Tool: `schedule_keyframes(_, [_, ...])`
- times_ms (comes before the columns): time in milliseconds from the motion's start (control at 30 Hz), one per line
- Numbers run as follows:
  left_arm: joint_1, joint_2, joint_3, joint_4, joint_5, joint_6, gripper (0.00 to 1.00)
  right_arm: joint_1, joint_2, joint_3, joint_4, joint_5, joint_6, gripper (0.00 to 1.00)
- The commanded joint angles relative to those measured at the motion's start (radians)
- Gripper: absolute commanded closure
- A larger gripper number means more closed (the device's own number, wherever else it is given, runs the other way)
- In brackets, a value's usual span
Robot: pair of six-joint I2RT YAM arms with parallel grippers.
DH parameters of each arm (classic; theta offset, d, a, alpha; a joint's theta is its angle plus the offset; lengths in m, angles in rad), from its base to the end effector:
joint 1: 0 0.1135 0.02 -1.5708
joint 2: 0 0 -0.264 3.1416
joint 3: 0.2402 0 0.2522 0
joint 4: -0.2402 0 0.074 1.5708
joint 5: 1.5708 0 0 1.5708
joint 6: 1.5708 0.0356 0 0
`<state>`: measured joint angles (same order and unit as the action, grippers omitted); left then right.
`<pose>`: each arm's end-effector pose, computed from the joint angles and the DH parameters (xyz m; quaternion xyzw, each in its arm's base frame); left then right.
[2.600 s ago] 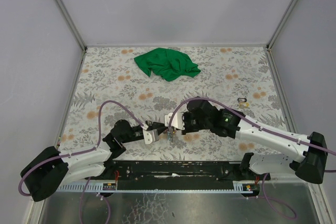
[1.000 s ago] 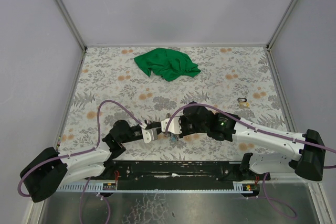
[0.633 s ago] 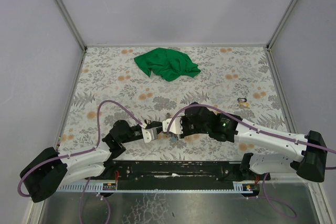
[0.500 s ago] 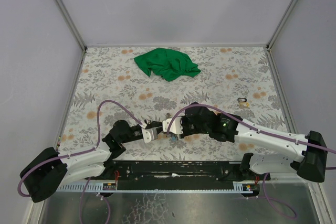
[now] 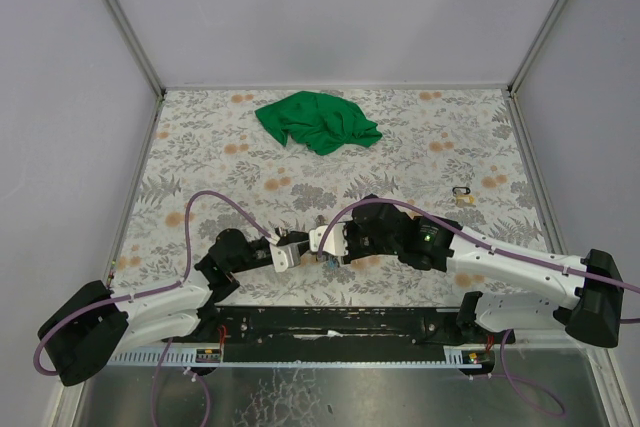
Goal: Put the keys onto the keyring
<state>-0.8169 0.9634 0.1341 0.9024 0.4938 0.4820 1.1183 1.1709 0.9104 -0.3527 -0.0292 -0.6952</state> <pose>0.1137 -0.1458 0.1978 0.5418 0.4175 -0.2824 0.6726 0.1123 0.2334 0.2885 -0.7030 0.5417 0.1094 0.4477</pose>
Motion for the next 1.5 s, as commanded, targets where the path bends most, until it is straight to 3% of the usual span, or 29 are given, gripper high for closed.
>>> schedule_keyframes(0, [0.008,-0.012,0.012,0.093,0.013,-0.006,1.0,0.01,-0.007,0.008,0.043,-0.009,0.016,1.0])
schedule_keyframes(1467, [0.007,-0.019,0.015,0.082,0.016,-0.004,1.0,0.016,-0.005,0.007,0.035,0.021,0.033,1.0])
